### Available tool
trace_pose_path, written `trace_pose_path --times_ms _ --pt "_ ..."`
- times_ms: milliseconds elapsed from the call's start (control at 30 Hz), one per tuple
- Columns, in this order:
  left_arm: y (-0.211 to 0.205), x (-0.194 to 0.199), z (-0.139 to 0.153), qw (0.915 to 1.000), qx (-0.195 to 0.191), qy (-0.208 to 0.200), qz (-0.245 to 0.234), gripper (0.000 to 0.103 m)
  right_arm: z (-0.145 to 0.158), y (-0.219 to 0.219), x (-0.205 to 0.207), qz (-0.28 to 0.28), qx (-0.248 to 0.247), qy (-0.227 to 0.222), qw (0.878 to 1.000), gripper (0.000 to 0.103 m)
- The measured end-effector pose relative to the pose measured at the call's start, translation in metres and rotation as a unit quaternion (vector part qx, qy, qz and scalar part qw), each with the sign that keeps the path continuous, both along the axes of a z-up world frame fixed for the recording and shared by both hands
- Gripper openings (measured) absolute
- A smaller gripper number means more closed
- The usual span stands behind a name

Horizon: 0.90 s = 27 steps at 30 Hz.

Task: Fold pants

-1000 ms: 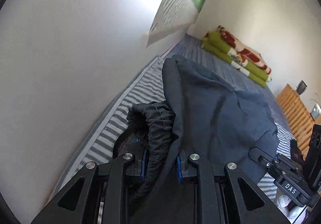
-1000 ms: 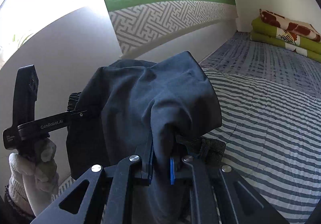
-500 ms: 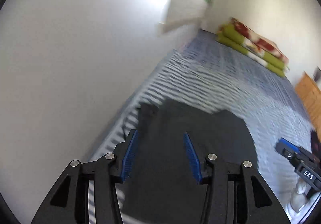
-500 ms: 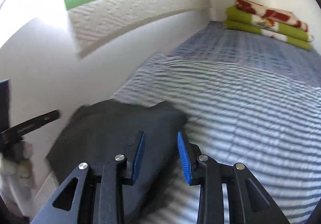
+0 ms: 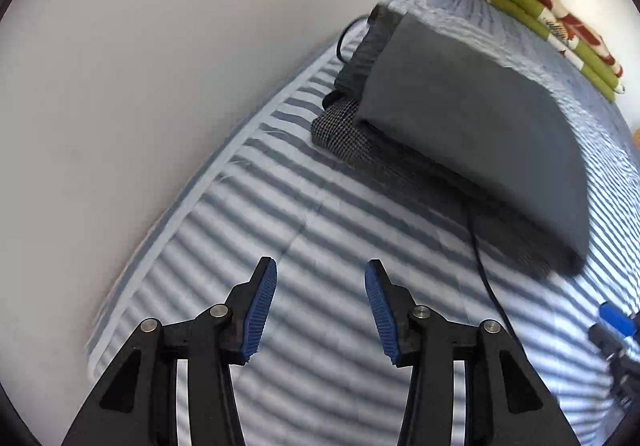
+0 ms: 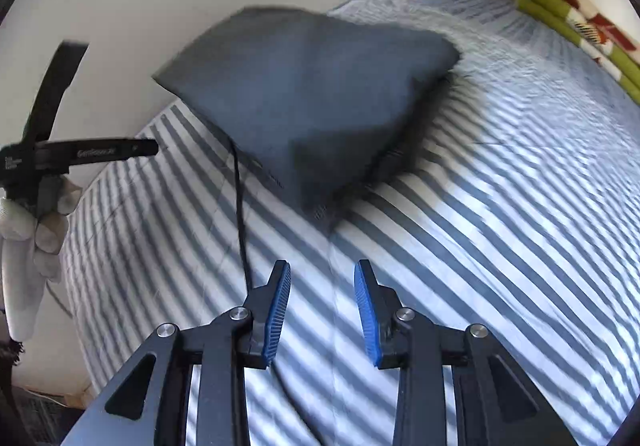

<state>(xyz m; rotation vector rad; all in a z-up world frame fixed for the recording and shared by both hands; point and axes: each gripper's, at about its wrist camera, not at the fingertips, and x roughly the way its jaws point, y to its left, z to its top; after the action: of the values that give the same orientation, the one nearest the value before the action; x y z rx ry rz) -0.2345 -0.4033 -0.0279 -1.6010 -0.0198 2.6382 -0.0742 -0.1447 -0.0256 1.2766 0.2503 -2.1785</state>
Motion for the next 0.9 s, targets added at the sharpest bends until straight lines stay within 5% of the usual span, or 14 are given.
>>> trace_pose_path --times_ms 433,900 --pt "0.053 0.214 0.135 0.9905 0.022 0.113 -0.076 0.05 0.103 0.142 0.152 -0.066 -0.057 0.067 0.994 0.03" --pt "0.154 0.414 0.17 0.9739 0.049 0.177 -0.134 0.061 0.122 0.259 0.285 -0.155 -0.033 0.132 0.978 0.036"
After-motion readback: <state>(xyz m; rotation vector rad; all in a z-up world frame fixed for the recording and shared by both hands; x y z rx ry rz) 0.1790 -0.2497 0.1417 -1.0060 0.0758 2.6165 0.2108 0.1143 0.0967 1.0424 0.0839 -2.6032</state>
